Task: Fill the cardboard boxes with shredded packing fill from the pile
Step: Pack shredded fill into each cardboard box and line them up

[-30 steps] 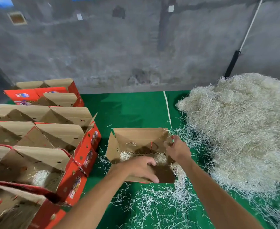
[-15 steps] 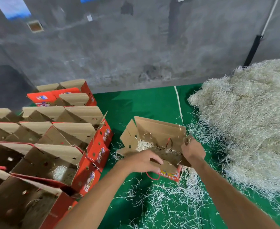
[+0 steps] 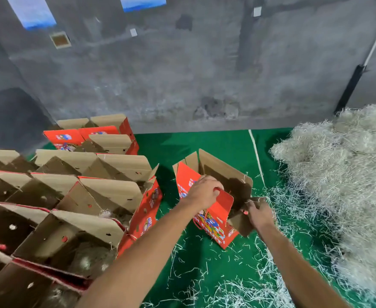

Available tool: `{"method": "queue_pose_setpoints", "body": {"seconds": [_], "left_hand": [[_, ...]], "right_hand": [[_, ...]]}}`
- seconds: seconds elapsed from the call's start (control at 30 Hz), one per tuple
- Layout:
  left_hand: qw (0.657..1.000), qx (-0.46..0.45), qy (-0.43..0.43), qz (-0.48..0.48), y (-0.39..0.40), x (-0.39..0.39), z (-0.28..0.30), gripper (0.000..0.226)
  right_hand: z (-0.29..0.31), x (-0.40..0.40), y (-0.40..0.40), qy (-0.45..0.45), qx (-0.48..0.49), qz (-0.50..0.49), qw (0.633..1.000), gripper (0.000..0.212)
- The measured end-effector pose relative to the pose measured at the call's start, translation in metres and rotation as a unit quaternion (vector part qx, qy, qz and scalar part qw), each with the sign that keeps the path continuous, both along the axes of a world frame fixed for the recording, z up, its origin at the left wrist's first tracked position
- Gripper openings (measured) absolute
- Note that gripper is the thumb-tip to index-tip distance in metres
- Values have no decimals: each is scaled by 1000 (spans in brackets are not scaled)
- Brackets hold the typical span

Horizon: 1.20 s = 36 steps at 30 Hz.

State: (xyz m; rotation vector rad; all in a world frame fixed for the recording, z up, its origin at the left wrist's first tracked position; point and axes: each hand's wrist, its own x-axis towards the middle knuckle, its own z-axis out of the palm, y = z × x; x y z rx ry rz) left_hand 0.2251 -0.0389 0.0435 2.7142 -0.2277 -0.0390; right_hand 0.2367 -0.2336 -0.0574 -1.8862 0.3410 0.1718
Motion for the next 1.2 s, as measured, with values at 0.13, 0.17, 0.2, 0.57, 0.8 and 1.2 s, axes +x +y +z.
{"method": "queue_pose_setpoints", "body": {"seconds": [0.13, 0.17, 0.2, 0.57, 0.8, 1.2], "left_hand": [[1000, 13, 4, 13, 37, 38, -5, 23], [1000, 20, 4, 17, 49, 49, -6, 23], [999, 25, 6, 19, 57, 55, -6, 23], [997, 23, 2, 69, 155, 136, -1, 21], [985, -53, 101, 127, 209, 158, 11, 22], [974, -131, 132, 132, 317, 156, 9, 23]], "right_hand": [[1, 22, 40, 15, 37, -4, 999, 11], [2, 32, 52, 14, 42, -4, 999, 11], [3, 37, 60, 13, 42, -1, 999, 11], [15, 144, 151, 57, 82, 58, 993, 6], [30, 200, 215, 67, 32, 120, 990, 28], [30, 228, 328, 12, -40, 216, 975, 21]]}}
